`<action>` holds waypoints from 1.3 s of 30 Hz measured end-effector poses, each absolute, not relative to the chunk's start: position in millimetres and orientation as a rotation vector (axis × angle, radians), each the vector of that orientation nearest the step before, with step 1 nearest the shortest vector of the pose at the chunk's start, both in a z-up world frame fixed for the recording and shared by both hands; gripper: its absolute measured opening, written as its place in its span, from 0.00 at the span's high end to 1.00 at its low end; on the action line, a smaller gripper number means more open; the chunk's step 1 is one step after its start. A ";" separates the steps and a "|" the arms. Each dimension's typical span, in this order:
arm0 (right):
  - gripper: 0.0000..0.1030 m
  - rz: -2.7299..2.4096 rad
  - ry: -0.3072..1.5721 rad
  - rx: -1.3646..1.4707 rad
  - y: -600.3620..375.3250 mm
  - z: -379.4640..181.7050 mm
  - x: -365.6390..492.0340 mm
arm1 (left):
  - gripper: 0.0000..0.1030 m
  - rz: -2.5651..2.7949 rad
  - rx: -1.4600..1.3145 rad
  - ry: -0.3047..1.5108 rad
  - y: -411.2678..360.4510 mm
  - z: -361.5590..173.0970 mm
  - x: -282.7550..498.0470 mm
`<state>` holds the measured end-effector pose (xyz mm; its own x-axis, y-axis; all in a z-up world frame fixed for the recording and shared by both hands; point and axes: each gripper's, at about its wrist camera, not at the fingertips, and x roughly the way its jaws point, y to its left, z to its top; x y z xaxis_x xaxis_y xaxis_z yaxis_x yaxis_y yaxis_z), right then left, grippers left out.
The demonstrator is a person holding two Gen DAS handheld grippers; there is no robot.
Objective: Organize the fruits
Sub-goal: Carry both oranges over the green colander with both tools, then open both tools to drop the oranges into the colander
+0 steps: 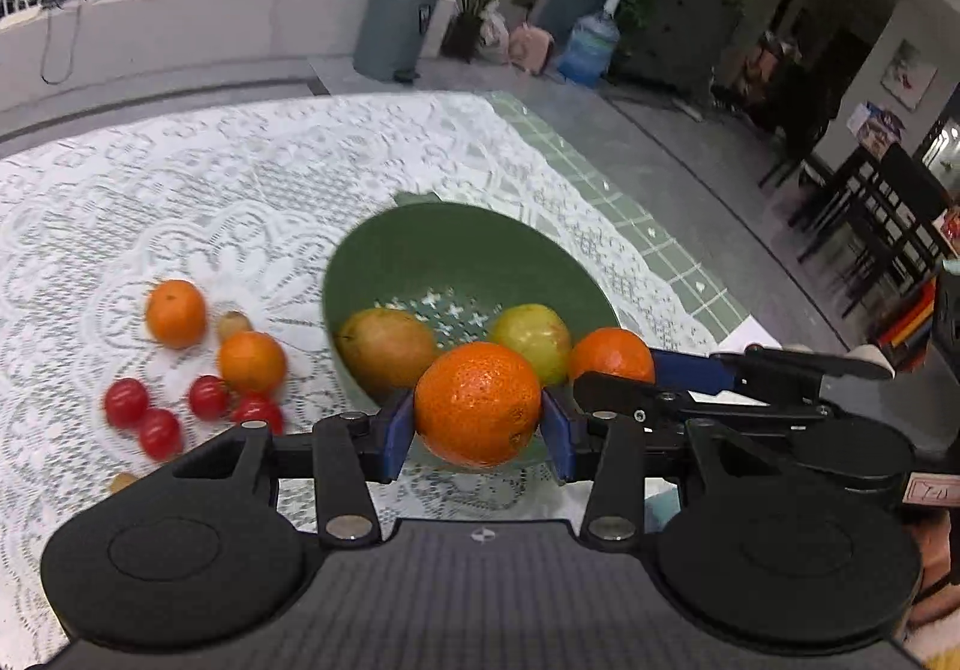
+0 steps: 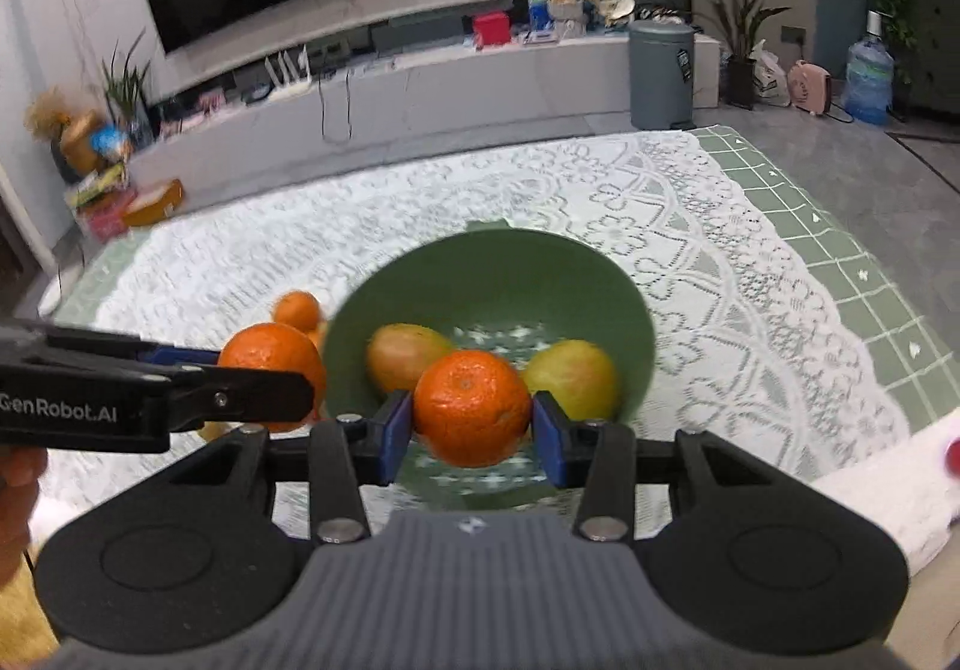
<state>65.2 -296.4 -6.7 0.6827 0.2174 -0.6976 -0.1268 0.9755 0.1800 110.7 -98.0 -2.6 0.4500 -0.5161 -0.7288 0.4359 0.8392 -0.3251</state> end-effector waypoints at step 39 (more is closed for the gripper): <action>0.60 0.395 1.182 -0.044 -282.2 -65.5 148.7 | 0.50 -0.557 0.058 1.235 -145.2 -54.4 176.4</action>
